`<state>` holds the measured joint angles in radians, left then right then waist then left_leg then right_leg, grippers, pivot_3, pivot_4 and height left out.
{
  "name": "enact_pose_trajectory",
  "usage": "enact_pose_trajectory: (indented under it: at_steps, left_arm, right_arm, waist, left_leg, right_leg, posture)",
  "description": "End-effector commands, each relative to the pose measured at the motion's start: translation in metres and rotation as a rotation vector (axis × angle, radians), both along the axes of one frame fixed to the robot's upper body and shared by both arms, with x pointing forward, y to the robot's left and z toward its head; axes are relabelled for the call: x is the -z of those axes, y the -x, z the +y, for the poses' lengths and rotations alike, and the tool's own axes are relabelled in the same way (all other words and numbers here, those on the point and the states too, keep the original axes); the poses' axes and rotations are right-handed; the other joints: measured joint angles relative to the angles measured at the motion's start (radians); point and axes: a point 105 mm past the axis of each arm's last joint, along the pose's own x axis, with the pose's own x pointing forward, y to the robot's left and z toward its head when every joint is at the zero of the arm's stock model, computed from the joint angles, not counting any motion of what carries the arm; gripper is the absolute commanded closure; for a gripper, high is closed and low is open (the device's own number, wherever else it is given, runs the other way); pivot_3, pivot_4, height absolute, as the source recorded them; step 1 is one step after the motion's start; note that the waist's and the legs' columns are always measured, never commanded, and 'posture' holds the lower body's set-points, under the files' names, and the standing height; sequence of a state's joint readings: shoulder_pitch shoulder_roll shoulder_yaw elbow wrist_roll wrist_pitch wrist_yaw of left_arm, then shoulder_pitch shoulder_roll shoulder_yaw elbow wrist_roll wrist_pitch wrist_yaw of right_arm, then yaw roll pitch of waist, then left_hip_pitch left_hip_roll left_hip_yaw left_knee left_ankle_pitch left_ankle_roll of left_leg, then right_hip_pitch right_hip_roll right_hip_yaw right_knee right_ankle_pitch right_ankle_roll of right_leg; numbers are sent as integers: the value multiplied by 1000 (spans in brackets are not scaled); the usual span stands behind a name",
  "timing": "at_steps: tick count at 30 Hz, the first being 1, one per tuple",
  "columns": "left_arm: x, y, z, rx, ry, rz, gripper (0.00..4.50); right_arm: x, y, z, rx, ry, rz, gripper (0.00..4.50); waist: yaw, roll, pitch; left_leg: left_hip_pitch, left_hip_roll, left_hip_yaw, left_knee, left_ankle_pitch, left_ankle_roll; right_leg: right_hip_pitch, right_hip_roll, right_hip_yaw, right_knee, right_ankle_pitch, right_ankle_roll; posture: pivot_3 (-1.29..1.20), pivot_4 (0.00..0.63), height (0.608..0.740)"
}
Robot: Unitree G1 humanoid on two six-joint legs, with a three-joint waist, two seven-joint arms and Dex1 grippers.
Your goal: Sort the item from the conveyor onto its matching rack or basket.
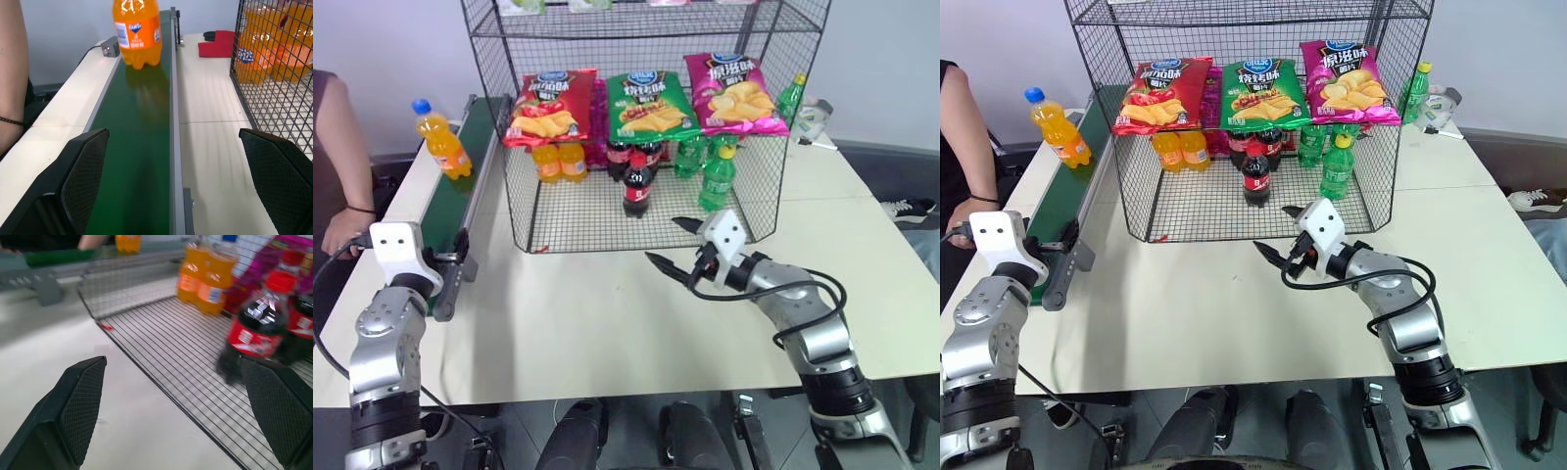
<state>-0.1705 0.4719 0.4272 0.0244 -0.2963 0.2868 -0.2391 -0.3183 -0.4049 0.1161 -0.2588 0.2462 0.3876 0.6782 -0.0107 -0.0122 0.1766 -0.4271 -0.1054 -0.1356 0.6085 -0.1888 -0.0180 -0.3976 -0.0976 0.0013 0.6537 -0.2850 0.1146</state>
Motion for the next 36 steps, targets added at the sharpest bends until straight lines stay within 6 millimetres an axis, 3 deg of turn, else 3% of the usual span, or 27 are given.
enact_pose_trajectory:
  at_steps: [1, 10, 28, 36]
  left_arm:
    - [-18, 3, 12, -29, -36, -61, 60]
    - [-29, 9, 27, -87, -60, -113, 60]
    - [-33, 11, 30, -110, -44, -141, 60]
    - [-48, 12, 34, -108, -56, -200, 60]
  right_arm:
    - [-15, 13, 17, -73, -39, -41, 0]
    - [-12, 17, 24, -96, -35, -23, 0]
    - [-12, 16, 25, -103, -25, -26, 0]
    - [-11, 16, 26, -105, -23, -24, 0]
  waist:
    - [0, 0, 0]
    - [1, 0, 0]
    - [1, 0, 0]
    - [0, 0, 0]
  left_leg:
    - [0, 0, 0, 0, 0, 0]
    - [0, 0, 0, 0, 0, 0]
    - [0, 0, 0, 1, 0, 0]
    - [0, 0, 0, 0, 0, 0]
  right_leg:
    - [0, 0, 0, 0, 0, 0]
    - [-4, 0, 0, 0, 0, 0]
    - [-4, 0, 0, 0, 0, 0]
    - [-4, 0, 0, 0, 0, 0]
  posture:
    - [0, 150, 740]
    - [0, 150, 740]
    - [0, 150, 740]
    - [0, 150, 740]
